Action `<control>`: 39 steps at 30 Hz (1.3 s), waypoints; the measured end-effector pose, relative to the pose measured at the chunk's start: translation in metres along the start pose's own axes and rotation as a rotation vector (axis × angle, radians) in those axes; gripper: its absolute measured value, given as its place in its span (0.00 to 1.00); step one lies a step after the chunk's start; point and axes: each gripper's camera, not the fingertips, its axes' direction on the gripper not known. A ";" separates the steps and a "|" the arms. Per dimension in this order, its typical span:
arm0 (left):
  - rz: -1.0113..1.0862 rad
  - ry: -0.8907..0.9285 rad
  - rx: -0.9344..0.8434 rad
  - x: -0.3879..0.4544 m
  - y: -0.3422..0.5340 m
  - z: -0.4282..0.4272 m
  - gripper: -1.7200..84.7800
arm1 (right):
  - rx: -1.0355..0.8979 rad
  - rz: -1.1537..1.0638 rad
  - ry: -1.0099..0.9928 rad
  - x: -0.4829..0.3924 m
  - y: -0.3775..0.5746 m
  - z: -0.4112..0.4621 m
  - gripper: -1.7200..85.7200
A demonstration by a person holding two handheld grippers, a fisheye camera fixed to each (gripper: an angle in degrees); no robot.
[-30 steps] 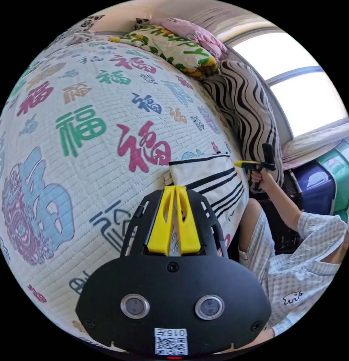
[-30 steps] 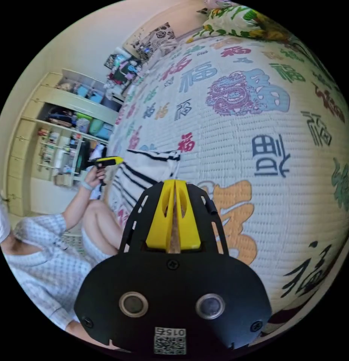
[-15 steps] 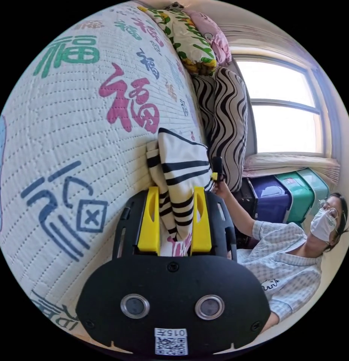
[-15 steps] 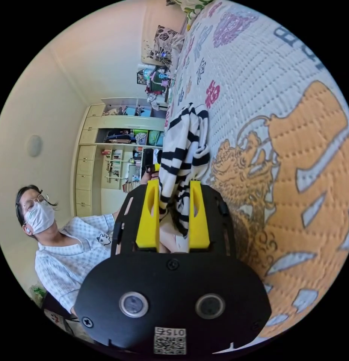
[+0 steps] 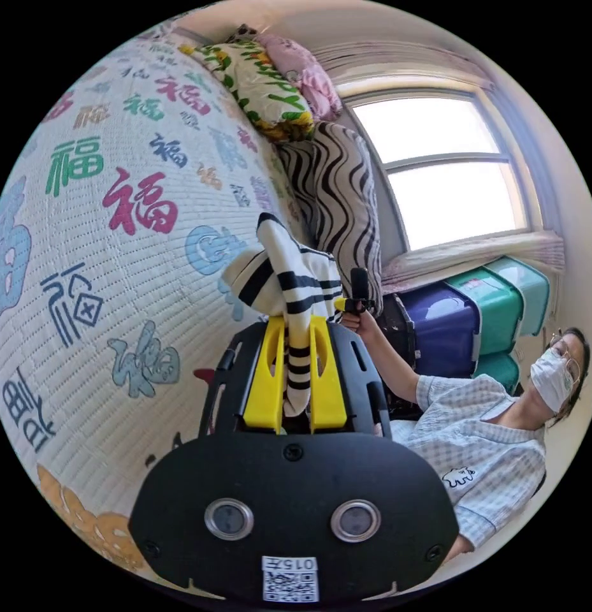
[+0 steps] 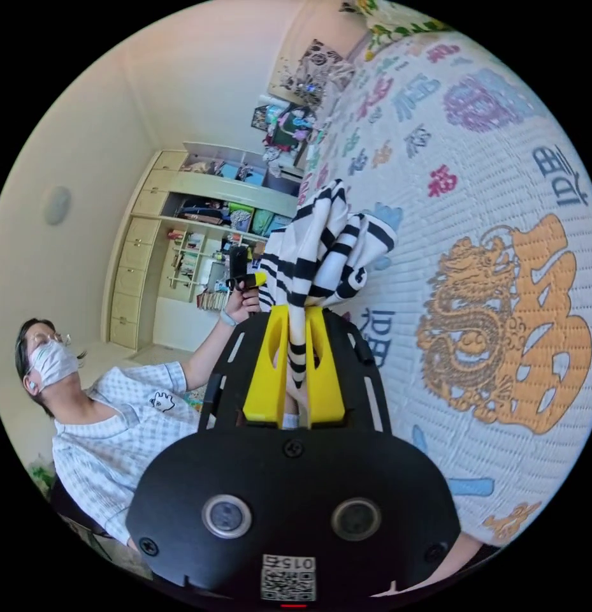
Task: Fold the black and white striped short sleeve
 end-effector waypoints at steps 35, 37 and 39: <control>-0.191 -0.486 0.709 0.168 0.357 -0.541 0.09 | -0.461 -0.257 -0.157 -0.108 -0.121 0.706 0.08; -0.231 -0.561 0.755 0.157 0.343 -0.561 0.10 | -0.410 -0.248 -0.135 -0.110 -0.148 0.736 0.10; -0.311 -0.666 0.795 0.141 0.338 -0.566 0.10 | -0.386 -0.207 -0.078 -0.102 -0.169 0.763 0.11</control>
